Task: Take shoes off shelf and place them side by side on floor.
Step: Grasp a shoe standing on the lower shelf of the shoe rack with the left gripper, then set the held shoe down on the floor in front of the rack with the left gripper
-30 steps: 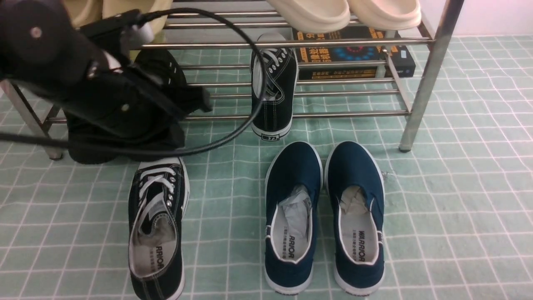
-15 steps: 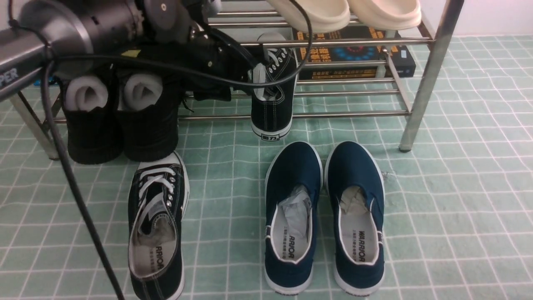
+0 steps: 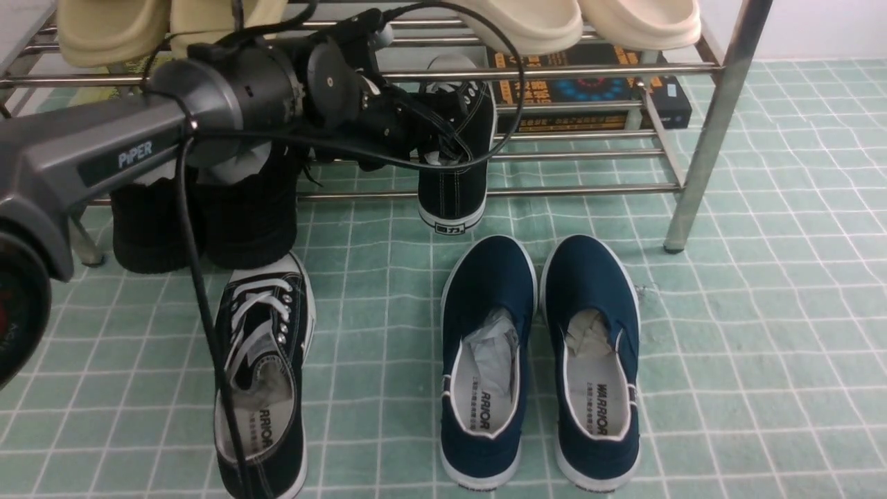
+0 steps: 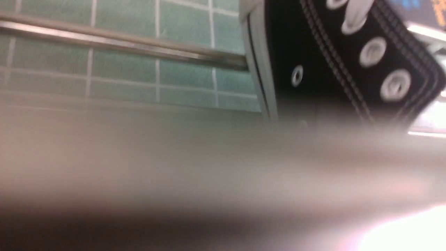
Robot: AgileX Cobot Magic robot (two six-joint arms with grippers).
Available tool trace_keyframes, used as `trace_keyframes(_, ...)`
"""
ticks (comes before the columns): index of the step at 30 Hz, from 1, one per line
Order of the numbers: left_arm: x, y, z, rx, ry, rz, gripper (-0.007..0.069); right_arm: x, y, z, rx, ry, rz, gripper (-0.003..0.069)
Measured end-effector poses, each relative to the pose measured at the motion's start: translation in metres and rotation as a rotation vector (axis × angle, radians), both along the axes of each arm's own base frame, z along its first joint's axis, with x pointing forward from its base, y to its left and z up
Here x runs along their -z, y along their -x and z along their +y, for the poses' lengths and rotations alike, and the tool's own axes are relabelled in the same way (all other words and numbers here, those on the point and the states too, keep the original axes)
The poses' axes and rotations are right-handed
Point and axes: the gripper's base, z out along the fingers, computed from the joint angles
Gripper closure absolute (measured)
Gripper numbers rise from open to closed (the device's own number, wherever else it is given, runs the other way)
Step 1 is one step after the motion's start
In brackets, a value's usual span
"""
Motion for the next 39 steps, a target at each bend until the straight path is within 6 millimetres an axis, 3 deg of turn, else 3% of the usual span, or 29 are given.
trace_keyframes(4, 0.000, 0.000, 0.000, 0.003, -0.005, 0.001, 0.0545, 0.000, 0.000, 0.000, 0.000, 0.000, 0.000, 0.0421)
trace_keyframes(6, -0.004, 0.003, 0.001, 0.009, -0.009, 0.015, 0.0599, 0.000, 0.000, 0.000, 0.000, 0.000, 0.000, 0.0421)
trace_keyframes(13, -0.030, 0.029, 0.008, 0.039, -0.033, 0.134, 0.0615, 0.000, 0.000, 0.000, 0.000, 0.000, 0.000, 0.0421)
trace_keyframes(18, -0.074, 0.063, 0.020, 0.076, -0.053, 0.185, 0.0614, 0.000, 0.000, 0.000, 0.000, 0.000, 0.000, 0.0421)
trace_keyframes(26, -0.116, 0.111, 0.043, 0.097, -0.111, 0.190, 0.0614, 0.000, 0.000, 0.000, 0.000, 0.000, 0.000, 0.0421)
trace_keyframes(30, -0.110, 0.133, 0.053, 0.073, -0.107, 0.224, 0.0614, 0.000, 0.000, 0.000, 0.000, -0.001, 0.000, 0.0421)
trace_keyframes(33, -0.079, 0.152, 0.062, 0.016, -0.082, 0.286, 0.0613, 0.000, 0.000, 0.000, 0.000, -0.001, 0.000, 0.0421)
trace_keyframes(39, -0.040, 0.160, 0.068, -0.063, -0.026, 0.292, 0.0613, 0.000, 0.000, 0.000, 0.000, -0.001, 0.000, 0.0421)
